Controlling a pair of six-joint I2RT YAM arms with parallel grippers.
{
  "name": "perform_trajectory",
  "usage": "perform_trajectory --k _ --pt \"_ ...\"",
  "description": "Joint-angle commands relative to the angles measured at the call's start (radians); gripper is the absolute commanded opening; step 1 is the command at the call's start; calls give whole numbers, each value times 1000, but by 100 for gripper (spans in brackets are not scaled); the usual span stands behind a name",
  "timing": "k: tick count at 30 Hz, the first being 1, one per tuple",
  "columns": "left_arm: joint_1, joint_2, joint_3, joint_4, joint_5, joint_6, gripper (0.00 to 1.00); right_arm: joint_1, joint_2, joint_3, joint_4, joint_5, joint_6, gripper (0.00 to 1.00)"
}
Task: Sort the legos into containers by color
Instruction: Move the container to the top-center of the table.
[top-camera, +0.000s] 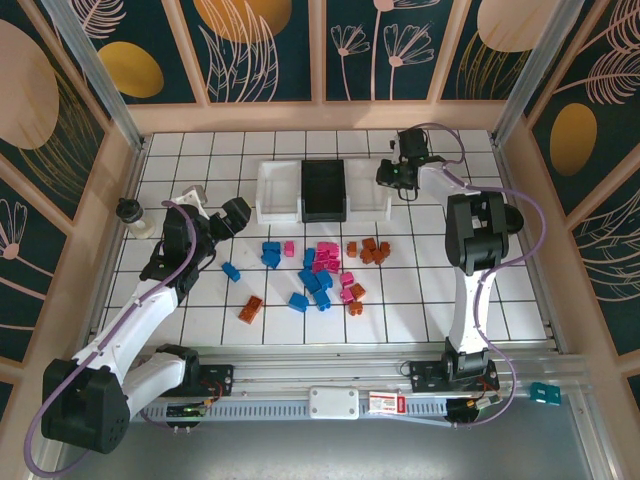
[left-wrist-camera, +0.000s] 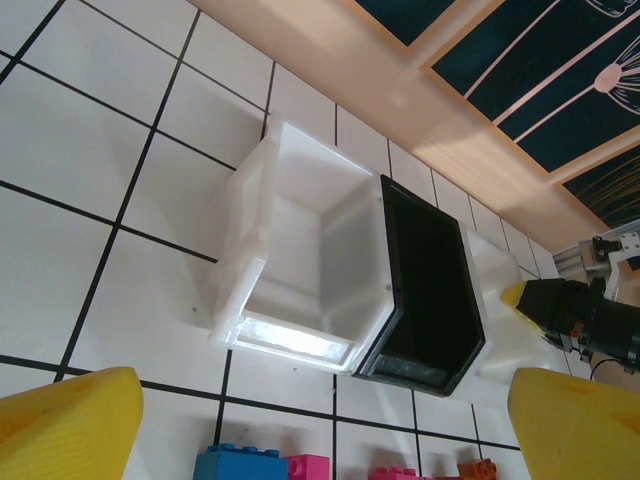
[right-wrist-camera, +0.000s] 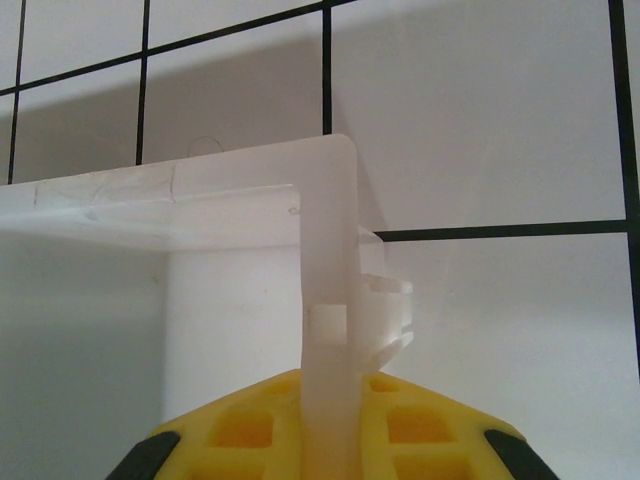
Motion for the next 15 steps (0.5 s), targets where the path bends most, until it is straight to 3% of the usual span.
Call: perform_trajectory --k 1,3,5,9,15 --pt "-8 9 11 -9 6 -1 94 -7 -2 -2 -20 10 -25 31" --pt "-8 11 11 -8 7 -1 95 -6 -41 -42 21 12 -26 48" --pt "-7 9 10 -8 7 -1 96 -5 -90 -82 61 8 -15 55" --pt "-9 -5 8 -18 10 -7 99 13 -231 -210 145 15 27 58" --pt "-14 -54 -32 -34 14 -21 99 133 -535 -586 298 125 114 60"
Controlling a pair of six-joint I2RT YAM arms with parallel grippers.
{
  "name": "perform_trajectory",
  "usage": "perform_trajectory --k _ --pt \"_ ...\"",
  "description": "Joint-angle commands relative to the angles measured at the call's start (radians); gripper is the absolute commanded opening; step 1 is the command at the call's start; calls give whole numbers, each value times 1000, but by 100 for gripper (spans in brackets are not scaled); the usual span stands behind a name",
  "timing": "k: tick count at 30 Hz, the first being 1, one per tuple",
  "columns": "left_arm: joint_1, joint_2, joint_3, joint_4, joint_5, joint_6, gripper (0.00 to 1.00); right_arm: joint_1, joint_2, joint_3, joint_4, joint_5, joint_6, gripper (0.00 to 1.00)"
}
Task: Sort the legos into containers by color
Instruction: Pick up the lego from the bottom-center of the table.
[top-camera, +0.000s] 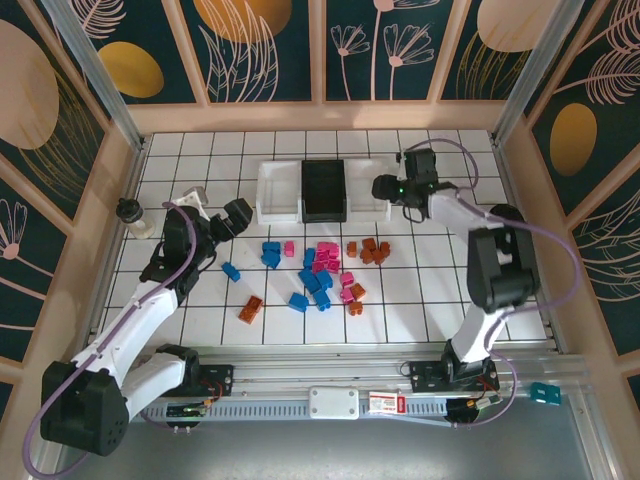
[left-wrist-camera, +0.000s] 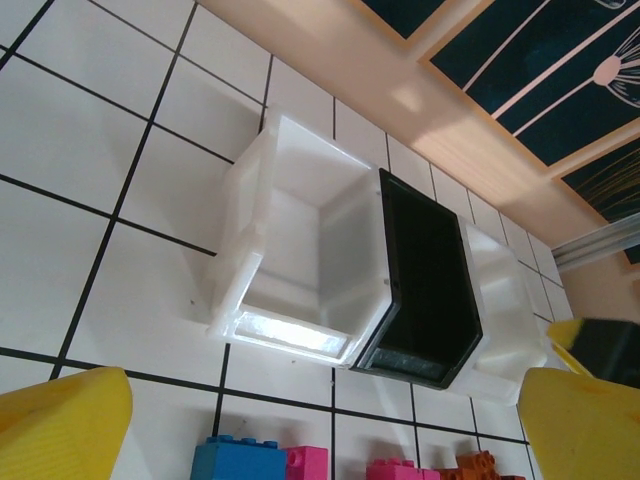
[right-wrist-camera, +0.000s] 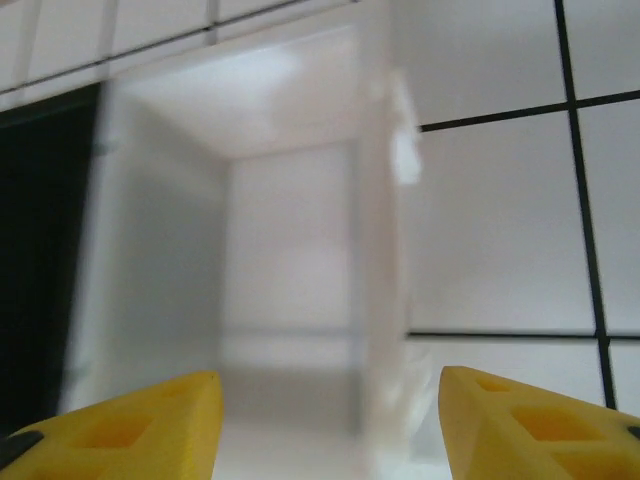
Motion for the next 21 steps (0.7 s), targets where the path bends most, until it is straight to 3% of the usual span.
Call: perform_trajectory --k 1,5,13,17,21 --pt "-6 -37 -33 -26 14 -21 99 92 -161 -179 118 84 71 60" --pt "-7 -59 -71 -21 14 -26 99 229 -331 -381 119 137 118 61" --pt "-7 -80 -106 -28 -10 -31 99 530 -555 -618 -90 293 295 63" --pt "-7 -80 -112 -21 -14 -36 99 635 -592 -647 -135 319 356 68" --pt "-8 -75 -117 -17 -17 -38 99 681 -529 -646 -88 291 358 68"
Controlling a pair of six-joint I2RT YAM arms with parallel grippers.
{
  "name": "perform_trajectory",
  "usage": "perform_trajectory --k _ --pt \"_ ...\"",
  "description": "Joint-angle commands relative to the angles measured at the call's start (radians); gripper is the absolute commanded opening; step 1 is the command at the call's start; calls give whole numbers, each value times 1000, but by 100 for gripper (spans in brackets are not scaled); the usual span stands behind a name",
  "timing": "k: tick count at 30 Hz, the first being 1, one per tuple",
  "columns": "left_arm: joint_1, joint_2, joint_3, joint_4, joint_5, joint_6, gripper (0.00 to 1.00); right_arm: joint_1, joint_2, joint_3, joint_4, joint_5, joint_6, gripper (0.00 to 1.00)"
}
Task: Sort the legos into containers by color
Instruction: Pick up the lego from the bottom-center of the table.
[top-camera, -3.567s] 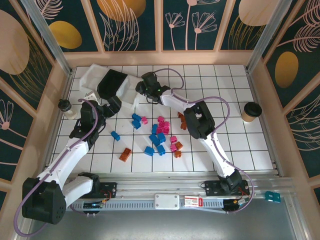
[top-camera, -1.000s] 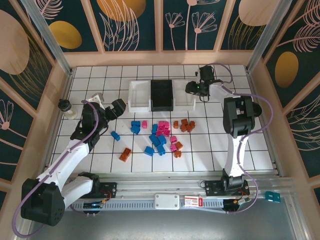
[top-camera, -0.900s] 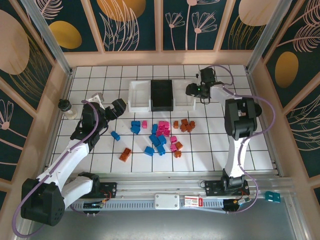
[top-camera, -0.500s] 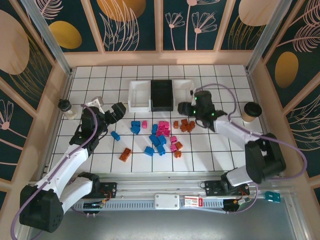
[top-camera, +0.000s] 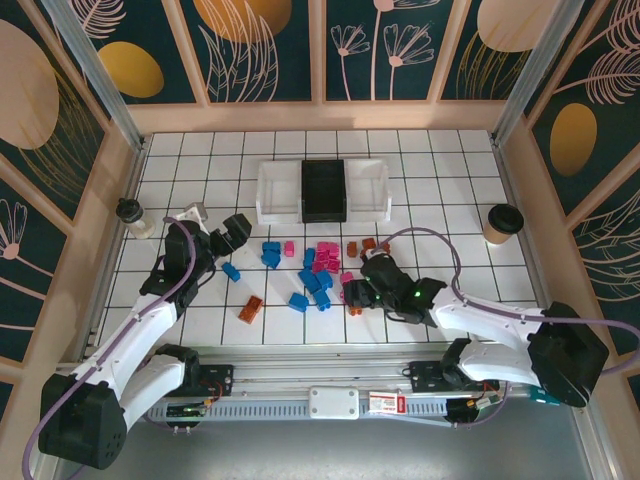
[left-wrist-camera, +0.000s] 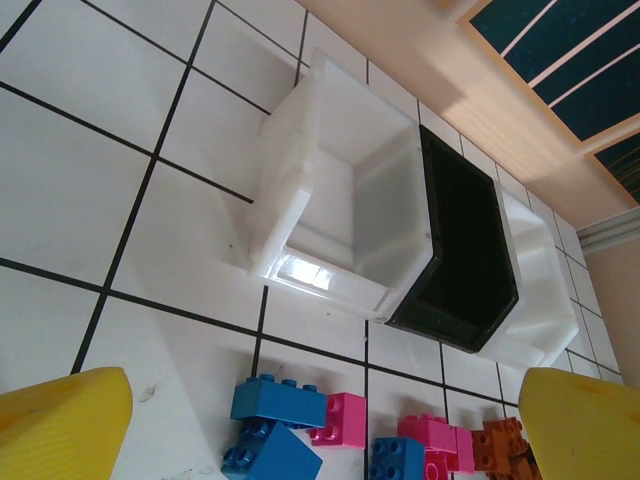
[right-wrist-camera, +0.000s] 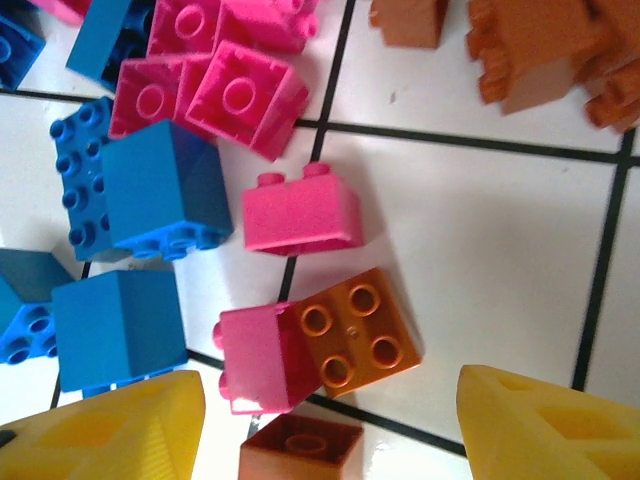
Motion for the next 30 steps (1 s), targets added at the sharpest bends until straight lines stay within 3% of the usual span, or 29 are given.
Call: perform_trajectory --k 1,10,19,27,30 --pt "-5 -7 -10 -1 -13 -15 99 33 52 -7 18 17 41 68" --pt "-5 -13 -16 -22 -27 -6 99 87 163 7 9 39 52 65" --pt "-5 -3 -14 -18 -32 -6 99 100 171 4 25 14 32 49" --pt "-5 7 -9 -13 -48 -10 99 107 35 -7 -30 -19 24 29" --pt "-5 17 -12 -6 -52 -18 99 105 -51 25 -80 -1 8 25"
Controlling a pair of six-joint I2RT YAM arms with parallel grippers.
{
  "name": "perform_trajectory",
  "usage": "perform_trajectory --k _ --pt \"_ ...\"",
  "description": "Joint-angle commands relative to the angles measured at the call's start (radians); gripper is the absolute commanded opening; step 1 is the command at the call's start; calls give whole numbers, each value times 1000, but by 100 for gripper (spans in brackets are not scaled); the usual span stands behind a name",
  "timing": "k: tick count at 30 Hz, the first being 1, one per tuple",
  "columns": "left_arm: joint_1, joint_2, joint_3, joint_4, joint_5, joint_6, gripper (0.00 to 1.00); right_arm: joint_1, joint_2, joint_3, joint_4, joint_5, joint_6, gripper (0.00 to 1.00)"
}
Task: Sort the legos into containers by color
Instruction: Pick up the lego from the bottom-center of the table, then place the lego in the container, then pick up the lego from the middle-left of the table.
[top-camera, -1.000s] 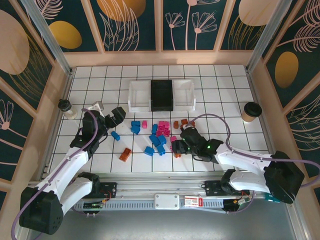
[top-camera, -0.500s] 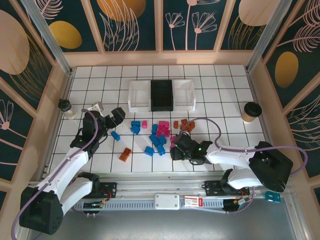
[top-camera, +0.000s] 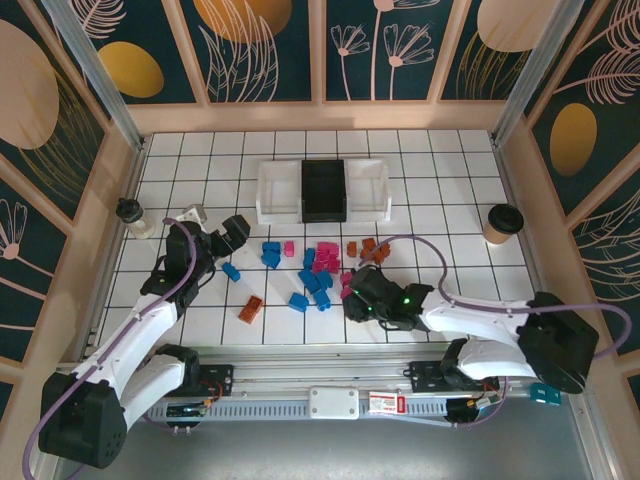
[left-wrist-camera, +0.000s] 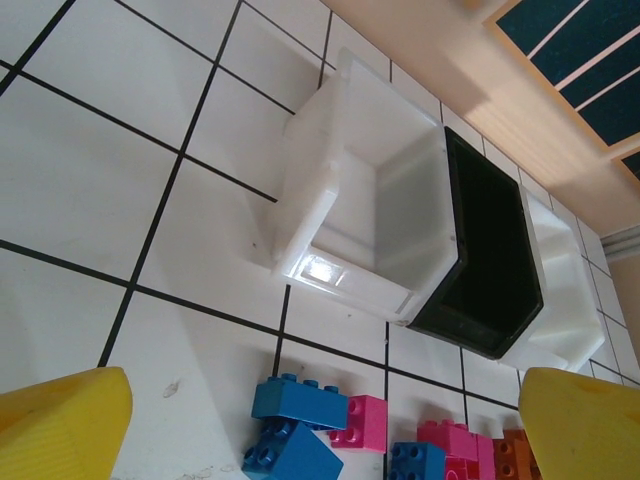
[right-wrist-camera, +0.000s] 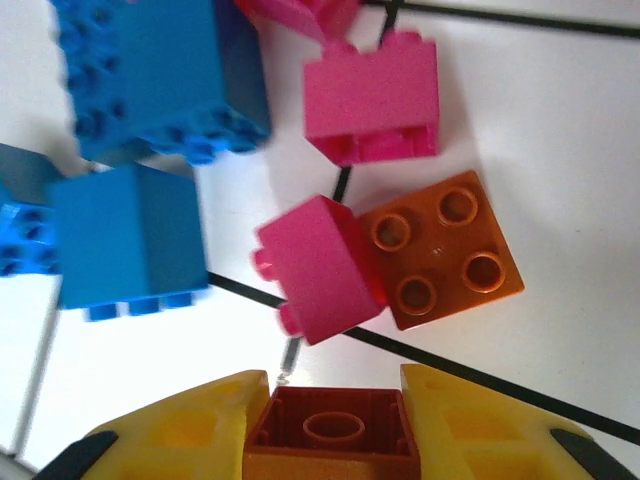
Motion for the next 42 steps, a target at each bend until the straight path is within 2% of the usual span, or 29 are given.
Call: perform_trajectory --k 1,4,7,11,15,19,22,24,26,27,29,34,37,42 --pt "-5 11 -9 11 -13 -20 99 -3 -97 45 -74 24 -28 25" --pt "-5 19 -16 27 -15 -38 99 -98 -126 122 -59 37 -111 24" --pt "-5 22 -19 36 -12 -51 99 -271 -73 218 57 -10 -206 22" --pt "-5 18 -19 17 -16 -58 99 -458 139 376 200 -71 -249 22" --pt "-6 1 -23 -23 -51 -73 99 -558 391 555 237 -81 -253 21" --pt "-5 -25 -34 -67 -105 -107 99 -588 609 739 192 -63 -265 22" --pt "-6 -43 -51 -75 -116 -134 99 -597 697 810 184 -40 -256 26" --pt "-5 -54 -53 -90 -134 -145 99 -602 732 841 183 -43 -247 34" --pt "-5 -57 -46 -118 -157 -145 99 -602 747 861 180 -48 -242 53" --pt "-5 -55 -41 -140 -175 -147 99 -602 747 866 181 -54 -240 58" --pt "-5 -51 -34 -178 -207 -148 99 -601 731 856 187 -64 -234 62" --pt "-5 -5 -27 -274 -262 -162 97 -588 650 755 236 -81 -226 63" --pt "-5 52 -36 -262 -222 -162 94 -582 598 669 279 -84 -209 63" --pt "-5 197 -38 -174 -134 -130 83 -584 530 568 314 -84 -201 63"
